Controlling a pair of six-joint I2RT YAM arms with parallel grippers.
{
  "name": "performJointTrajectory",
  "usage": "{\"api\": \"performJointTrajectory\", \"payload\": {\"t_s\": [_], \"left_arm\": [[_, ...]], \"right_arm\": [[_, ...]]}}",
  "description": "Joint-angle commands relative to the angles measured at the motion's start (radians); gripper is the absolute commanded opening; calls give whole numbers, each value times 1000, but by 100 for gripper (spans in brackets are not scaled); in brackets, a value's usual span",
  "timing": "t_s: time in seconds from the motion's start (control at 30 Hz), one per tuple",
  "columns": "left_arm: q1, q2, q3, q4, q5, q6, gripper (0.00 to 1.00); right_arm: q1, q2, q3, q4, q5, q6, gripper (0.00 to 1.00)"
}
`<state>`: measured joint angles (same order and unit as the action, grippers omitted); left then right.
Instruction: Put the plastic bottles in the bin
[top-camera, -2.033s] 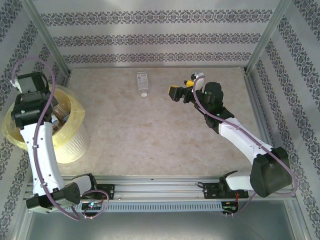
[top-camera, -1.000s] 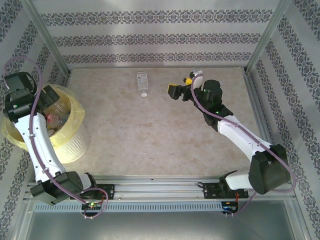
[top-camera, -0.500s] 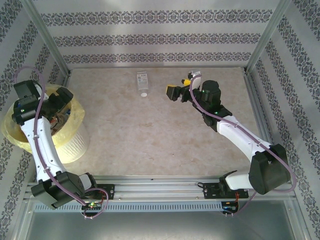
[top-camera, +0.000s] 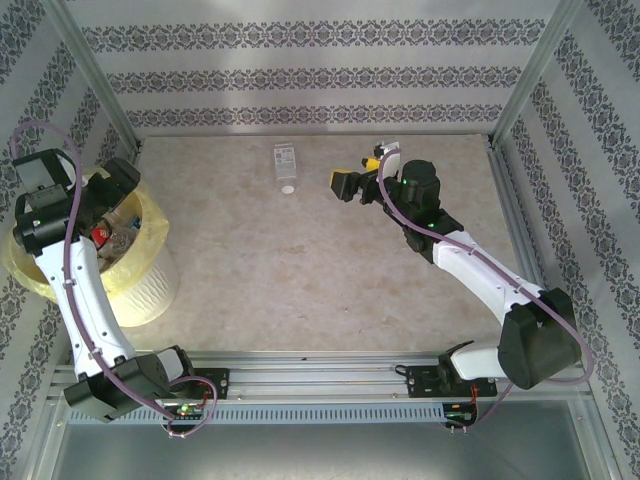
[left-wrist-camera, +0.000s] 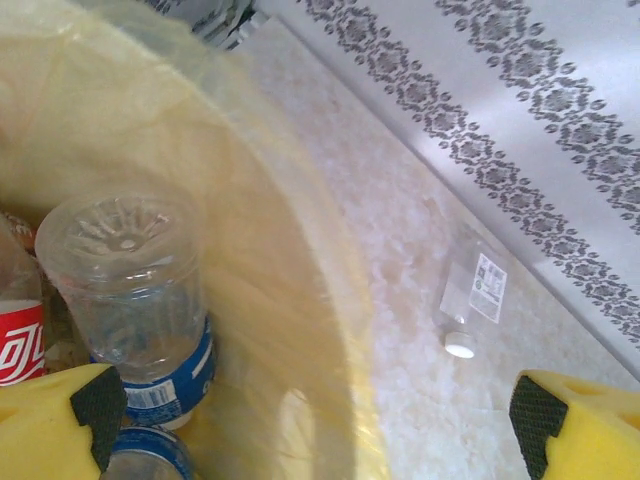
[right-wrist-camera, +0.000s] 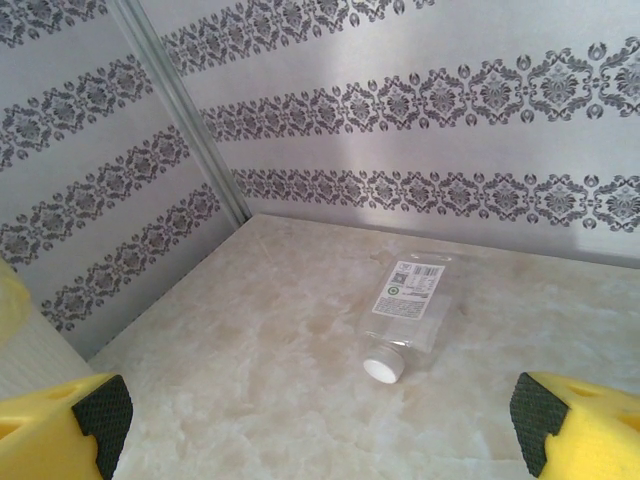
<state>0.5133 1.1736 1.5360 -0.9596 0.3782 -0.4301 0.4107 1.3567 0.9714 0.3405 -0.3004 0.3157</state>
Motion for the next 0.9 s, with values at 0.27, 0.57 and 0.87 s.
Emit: {"api": "performJointTrajectory", "payload": {"t_s": [0.27,0.57,0.87], "left_arm": [[-452,8,135,49,-237,-53,100],[-877,217,180,182,-505,-16,100],[-1038,629,408,192,-628,16,100]], "right_arm": [[8,-132,-98,49,178,30,98],[-1,-307,-257,-23,290,24,98],[-55,-473,-286,-251,380,13,98]]}}
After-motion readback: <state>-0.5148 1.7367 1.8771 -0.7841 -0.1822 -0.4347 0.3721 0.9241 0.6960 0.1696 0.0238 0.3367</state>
